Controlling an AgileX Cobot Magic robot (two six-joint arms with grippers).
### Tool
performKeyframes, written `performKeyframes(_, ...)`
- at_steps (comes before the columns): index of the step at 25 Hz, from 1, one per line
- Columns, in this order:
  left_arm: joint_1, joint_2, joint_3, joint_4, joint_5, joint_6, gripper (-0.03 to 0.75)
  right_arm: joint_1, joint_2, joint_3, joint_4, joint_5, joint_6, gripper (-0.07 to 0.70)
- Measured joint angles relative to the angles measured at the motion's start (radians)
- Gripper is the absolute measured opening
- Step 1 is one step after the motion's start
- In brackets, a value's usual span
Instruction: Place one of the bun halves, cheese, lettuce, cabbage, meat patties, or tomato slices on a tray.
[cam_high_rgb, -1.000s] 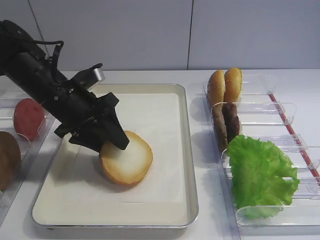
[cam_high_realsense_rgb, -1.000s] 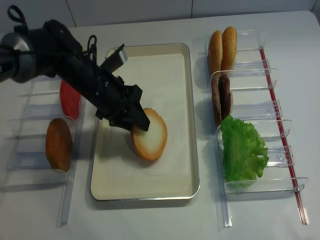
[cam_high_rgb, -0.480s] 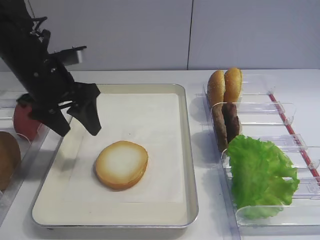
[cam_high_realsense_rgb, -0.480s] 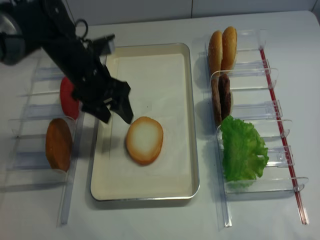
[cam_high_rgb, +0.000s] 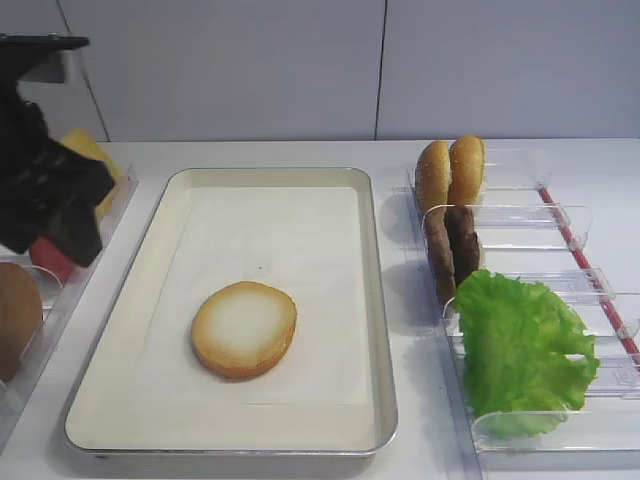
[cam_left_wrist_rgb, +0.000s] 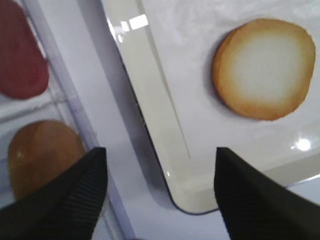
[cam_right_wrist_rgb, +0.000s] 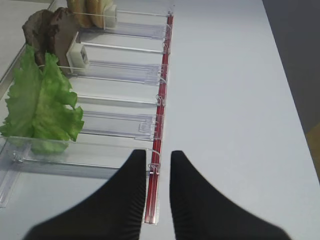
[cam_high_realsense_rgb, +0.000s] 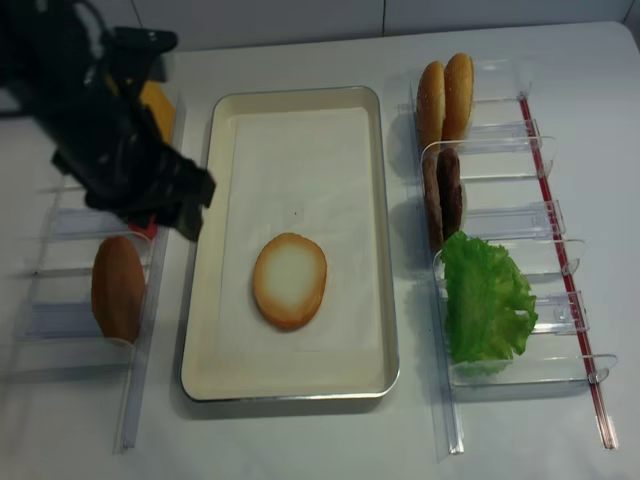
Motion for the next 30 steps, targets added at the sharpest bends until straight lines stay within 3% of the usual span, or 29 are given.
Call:
performKeyframes(9,0.000,-0.457,0.295,0.069,0.017,-0.062,0.358,0.000,0.000,0.000,0.000,0.000,0.000,0.163)
performKeyframes(26,0.000,-1.255,0.654,0.074,0.045,-0.013,0.322,0.000,0.000,0.000,0.000,0.000,0.000,0.163)
performKeyframes(30,0.000,-1.395,0.677,0.074,0.033,0.001,0.321,0.000,0.000,0.000,0.000,0.000,0.007,0.163)
